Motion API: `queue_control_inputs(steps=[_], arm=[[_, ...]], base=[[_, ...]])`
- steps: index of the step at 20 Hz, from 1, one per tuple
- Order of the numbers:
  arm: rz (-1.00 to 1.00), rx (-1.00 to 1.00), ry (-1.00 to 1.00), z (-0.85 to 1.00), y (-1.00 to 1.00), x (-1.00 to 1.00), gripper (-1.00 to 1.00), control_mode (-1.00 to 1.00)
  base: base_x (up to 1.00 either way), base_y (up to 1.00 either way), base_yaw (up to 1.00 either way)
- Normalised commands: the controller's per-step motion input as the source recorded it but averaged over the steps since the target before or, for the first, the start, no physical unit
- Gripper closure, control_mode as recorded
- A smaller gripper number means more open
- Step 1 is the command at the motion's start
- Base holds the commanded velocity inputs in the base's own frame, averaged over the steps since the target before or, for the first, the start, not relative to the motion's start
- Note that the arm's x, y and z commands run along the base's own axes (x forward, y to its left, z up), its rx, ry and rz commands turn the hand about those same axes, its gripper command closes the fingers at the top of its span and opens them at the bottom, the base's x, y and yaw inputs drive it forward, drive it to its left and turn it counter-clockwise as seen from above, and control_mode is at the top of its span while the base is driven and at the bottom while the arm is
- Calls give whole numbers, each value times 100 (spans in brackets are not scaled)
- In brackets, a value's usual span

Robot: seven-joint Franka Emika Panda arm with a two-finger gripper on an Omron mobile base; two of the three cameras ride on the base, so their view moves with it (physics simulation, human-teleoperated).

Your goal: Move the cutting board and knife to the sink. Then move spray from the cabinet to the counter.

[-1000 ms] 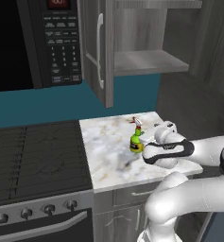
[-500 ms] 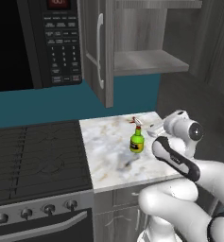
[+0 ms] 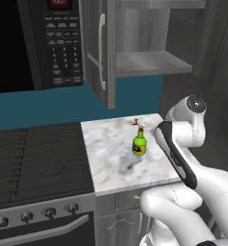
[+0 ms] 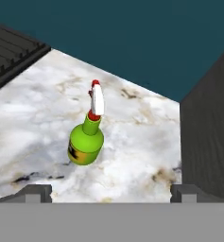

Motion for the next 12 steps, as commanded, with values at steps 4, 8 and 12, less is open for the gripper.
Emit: queue_control_inputs(steps=[4,8,12], arm=[[-7,0,52,31,0,-21,-100,-100],[-18,-1,27,0,0,-44,-100,-100],[-20,0,-1,0,7,-81,-100,-100]], base=[[0,0,0],[0,0,0],[0,0,0]])
